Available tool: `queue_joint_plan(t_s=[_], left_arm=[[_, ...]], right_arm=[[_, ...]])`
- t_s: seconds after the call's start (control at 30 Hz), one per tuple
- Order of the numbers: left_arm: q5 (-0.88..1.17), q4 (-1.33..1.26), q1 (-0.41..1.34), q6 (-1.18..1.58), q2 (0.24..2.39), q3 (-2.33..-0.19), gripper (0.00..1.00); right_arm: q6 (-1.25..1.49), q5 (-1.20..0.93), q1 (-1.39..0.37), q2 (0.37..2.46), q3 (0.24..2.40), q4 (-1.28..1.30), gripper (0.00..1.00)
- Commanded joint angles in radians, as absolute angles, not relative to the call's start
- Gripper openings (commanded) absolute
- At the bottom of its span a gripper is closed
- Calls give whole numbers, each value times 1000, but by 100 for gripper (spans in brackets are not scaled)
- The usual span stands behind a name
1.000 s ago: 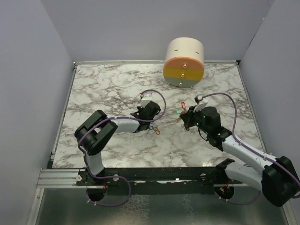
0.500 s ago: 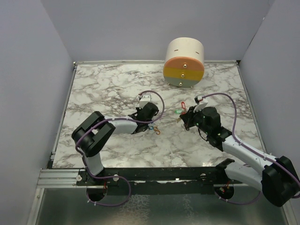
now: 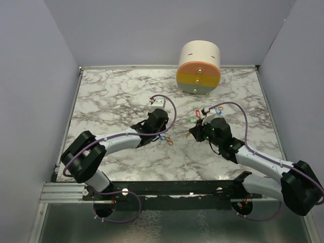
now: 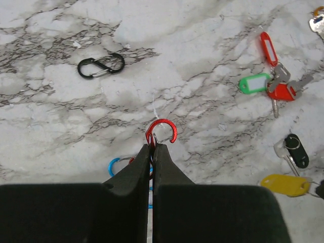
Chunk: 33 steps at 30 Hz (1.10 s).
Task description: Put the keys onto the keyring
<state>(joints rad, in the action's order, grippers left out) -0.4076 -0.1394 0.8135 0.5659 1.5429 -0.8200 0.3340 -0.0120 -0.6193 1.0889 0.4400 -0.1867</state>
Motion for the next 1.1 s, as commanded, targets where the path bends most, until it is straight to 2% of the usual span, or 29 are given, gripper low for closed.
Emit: queue_joint_plan(t_s=[0.0, 0.43, 1.07], left_arm=[[-298, -108, 837, 524, 1549, -880, 0], [-90, -97, 861, 492, 1629, -976, 0], [-40, -92, 894, 475, 1661, -1016, 0]], right_arm=[[309, 57, -659, 1118, 464, -240, 1], [313, 70, -691, 1133, 440, -343, 1], [307, 61, -693, 1146, 434, -356, 1]])
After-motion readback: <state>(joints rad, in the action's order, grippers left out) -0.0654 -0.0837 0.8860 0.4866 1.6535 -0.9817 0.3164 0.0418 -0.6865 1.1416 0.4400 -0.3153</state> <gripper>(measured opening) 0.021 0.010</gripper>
